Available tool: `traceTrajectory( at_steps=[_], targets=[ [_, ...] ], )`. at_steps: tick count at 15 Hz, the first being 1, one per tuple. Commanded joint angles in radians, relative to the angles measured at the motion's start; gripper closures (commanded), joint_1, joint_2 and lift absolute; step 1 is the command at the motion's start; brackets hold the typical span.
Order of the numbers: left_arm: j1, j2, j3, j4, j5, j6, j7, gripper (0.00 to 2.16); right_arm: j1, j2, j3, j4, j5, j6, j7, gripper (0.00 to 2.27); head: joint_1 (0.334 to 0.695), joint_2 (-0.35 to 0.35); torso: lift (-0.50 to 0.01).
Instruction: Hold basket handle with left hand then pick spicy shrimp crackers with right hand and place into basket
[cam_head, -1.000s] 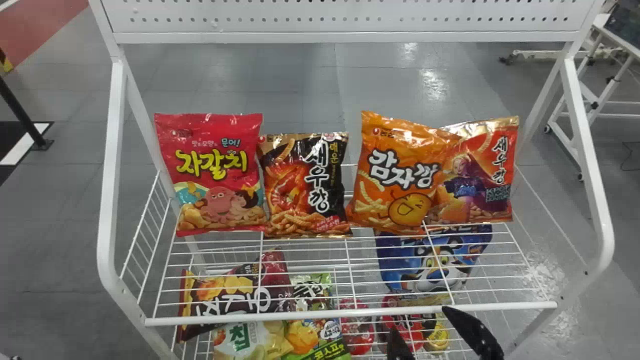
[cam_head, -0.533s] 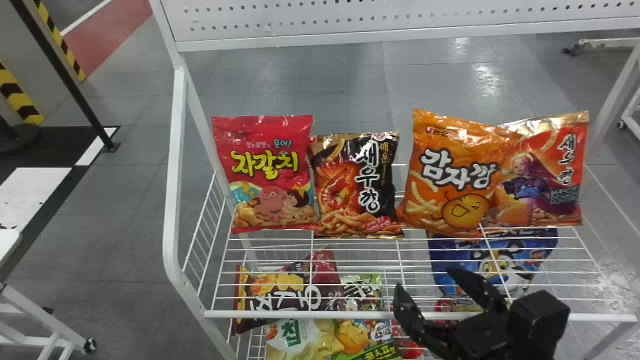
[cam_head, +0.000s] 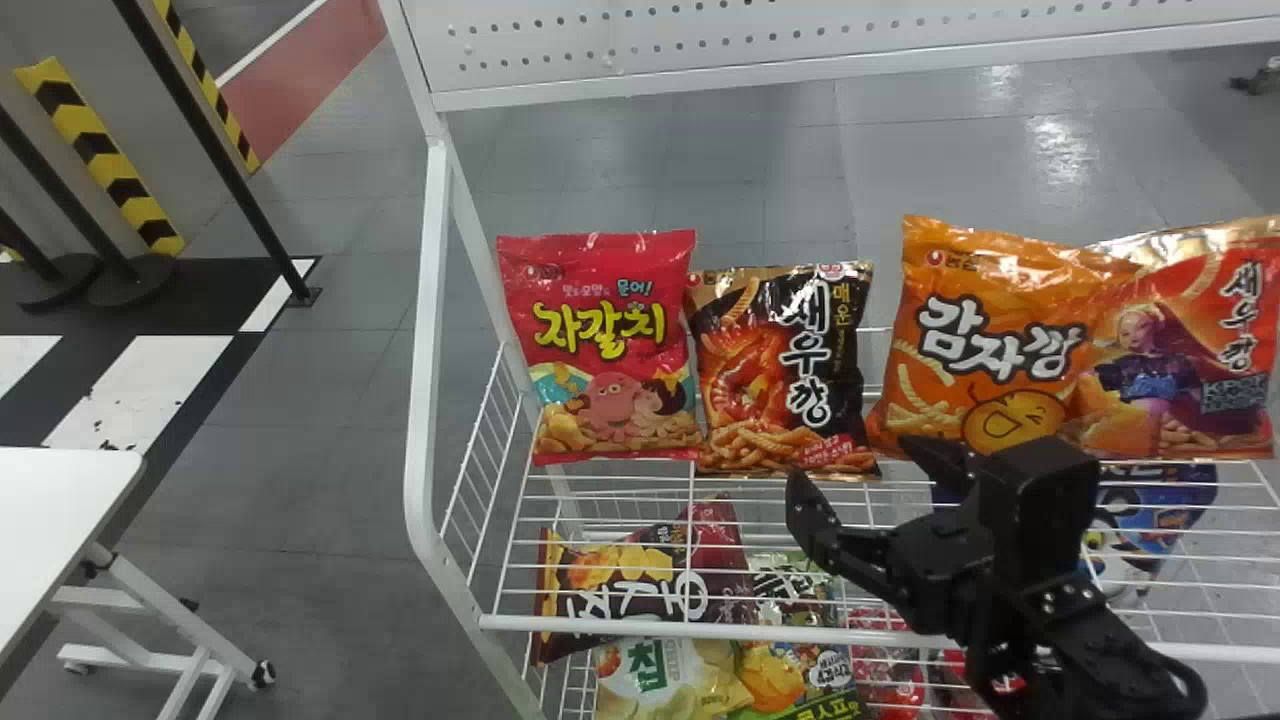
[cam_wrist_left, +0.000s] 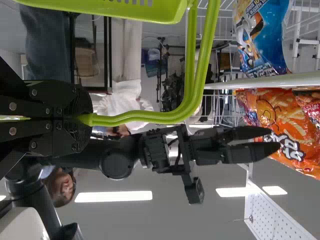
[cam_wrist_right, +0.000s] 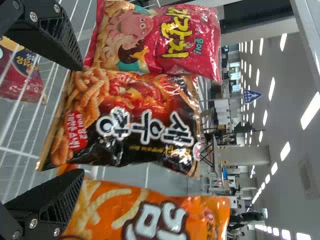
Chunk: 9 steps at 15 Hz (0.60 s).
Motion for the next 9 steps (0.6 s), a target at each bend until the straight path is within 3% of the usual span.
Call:
traceTrajectory(
  at_steps=[1,9],
  targets=[
    [-0.002,0.000,0.000,0.000,-0.001,-0.002,-0.013,2.13,-0.075,0.001,0.036,0.057,0.002,0.010,-0.019,0.07,0.695,0.229,-0.010],
    [-0.002,0.000,0.006,0.006,0.001,-0.002,-0.013,2.13,-0.255,0.001,0.122,0.281,0.003,-0.002,-0.060,0.05,0.695,0.287,-0.010]
  ],
)
